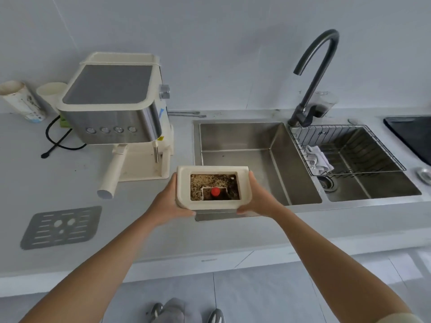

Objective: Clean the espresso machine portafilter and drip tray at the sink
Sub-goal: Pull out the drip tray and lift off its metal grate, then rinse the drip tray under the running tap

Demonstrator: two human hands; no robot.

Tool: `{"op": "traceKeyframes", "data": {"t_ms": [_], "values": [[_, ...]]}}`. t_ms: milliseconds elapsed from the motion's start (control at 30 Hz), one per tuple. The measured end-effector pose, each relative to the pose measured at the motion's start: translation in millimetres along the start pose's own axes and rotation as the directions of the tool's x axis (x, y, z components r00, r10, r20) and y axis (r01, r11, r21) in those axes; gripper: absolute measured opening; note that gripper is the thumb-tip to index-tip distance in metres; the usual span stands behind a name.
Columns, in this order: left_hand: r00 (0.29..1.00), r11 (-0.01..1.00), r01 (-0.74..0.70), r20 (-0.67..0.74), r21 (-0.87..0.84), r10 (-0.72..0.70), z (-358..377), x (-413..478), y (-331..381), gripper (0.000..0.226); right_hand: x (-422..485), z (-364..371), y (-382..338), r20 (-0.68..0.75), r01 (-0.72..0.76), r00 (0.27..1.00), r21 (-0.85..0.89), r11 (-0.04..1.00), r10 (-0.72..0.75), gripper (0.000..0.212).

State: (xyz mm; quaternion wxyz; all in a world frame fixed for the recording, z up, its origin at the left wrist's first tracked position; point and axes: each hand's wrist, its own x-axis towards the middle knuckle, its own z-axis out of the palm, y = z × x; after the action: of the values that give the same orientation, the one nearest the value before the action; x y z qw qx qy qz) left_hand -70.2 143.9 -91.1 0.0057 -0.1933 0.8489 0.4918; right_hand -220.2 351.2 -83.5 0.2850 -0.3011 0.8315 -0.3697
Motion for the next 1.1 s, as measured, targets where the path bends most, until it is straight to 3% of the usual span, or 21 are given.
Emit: {"op": "traceKeyframes", "data": {"t_ms": [233, 400, 633, 833, 1100], "values": [[0.992, 0.995, -0.003, 0.124, -0.098, 0.015, 17.6, 50.2, 31.7, 0.097, 1.4, -50.4, 16.7, -0.022, -0.044, 0.999, 0.109, 0.993, 0.047, 0.091], [0.981, 0.993, 0.042, 0.191, -0.110, -0.020, 19.2, 88.9, 41.8, 0.125, 16.0, -67.5, 27.5, -0.042, -0.100, 0.993, 0.147, 0.984, 0.107, 0.086], [0.970, 0.989, 0.020, 0.243, -0.147, 0.017, 26.7, 134.7, 59.3, 0.105, 34.1, -87.8, 46.5, -0.071, -0.198, 0.973, 0.230, 0.953, 0.219, 0.072], [0.974, 0.989, 0.053, 0.224, -0.137, -0.021, 38.7, 161.0, 74.7, 0.102, 51.5, -110.5, 65.3, -0.062, -0.211, 0.969, 0.288, 0.934, 0.238, 0.073], [0.981, 0.982, 0.162, 0.124, -0.098, -0.150, 65.5, 188.8, 106.9, 0.112, 77.0, -154.7, 97.2, 0.031, -0.144, 0.989, 0.421, 0.896, 0.145, 0.064]]}}
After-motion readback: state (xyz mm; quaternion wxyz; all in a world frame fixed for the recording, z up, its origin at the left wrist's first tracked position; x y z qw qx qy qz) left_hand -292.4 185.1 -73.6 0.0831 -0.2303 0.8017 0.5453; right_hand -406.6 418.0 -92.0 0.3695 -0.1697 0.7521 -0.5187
